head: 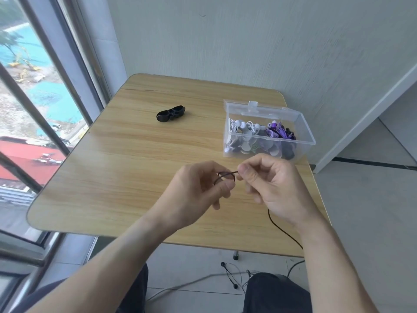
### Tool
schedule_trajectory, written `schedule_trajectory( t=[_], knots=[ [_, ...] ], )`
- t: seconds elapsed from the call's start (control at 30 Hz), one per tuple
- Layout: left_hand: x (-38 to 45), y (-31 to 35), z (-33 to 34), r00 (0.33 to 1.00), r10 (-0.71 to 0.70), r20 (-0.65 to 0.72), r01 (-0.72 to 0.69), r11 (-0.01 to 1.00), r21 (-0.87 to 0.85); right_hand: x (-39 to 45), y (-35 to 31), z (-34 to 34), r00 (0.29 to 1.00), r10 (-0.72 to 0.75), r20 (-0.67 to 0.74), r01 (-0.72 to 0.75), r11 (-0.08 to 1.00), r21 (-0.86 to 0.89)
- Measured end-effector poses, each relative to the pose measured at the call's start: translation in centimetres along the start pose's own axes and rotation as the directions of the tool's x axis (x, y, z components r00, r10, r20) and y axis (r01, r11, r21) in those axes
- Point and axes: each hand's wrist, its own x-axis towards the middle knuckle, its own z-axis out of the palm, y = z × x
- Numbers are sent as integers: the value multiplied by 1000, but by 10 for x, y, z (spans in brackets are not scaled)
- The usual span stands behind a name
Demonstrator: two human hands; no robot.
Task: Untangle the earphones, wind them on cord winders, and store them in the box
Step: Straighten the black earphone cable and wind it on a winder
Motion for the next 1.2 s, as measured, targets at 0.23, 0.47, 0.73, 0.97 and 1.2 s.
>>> schedule_trajectory(
  t=[0.23,0.47,0.73,0.97,1.2],
  knots=[
    [4,-4,-23,988,-75,-134,90,990,111,2,12,-22,977,-44,-211,-18,959,-283],
    [3,-16,-37,998,43,-51,-15,894,448,8,20,-35,883,20,-468,-110,980,-165],
    [-3,-8,-18,932,-163,323,115,980,163,6,10,-20,939,8,-343,5,999,37],
    [0,-3,-20,942,-84,325,145,975,-167,5,19,-30,935,72,-347,-204,910,-360],
    [3,0,-21,965,-151,212,251,764,-595,-1,12,-2,991,26,-130,-75,920,-385]
  ],
)
